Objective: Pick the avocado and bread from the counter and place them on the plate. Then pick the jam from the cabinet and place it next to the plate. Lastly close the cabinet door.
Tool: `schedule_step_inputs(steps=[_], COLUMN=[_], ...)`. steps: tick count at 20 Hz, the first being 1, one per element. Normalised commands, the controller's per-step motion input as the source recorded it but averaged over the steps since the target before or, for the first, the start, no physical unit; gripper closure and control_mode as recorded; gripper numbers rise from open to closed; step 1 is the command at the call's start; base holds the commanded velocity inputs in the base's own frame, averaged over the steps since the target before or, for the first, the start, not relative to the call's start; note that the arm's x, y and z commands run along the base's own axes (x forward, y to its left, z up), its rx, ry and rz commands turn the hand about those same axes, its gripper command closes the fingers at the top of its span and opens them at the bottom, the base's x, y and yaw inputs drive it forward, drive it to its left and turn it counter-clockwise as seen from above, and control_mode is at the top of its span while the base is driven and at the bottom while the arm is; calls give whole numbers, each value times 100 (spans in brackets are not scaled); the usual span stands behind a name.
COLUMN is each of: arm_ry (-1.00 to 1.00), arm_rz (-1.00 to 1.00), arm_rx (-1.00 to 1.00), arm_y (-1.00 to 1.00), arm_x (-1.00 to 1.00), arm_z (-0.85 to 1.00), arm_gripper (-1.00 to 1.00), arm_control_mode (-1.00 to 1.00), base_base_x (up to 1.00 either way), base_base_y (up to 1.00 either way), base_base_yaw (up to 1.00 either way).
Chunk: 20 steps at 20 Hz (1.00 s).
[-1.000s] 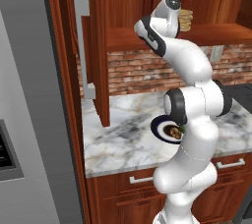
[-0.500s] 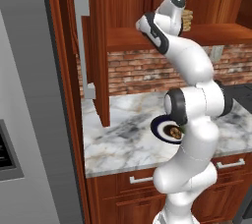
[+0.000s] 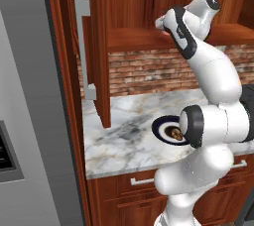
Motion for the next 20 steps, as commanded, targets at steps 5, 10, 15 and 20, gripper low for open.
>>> schedule_step_inputs(steps=[5, 10, 15, 20], arm_ry=[-10, -3, 0, 0], arm_rz=[0, 6, 9, 10], arm_rx=[-1, -17, -18, -9], arm_y=[-8, 0, 0, -6], arm_x=[-99, -100, -100, -100], arm_z=[54, 33, 0, 0], arm_gripper=[100, 100, 100, 100], arm_control_mode=[-100, -100, -100, -100], base_base_x=[0, 0, 0, 0], base_base_y=[0, 0, 0, 0], base_base_yaw=[0, 0, 0, 0])
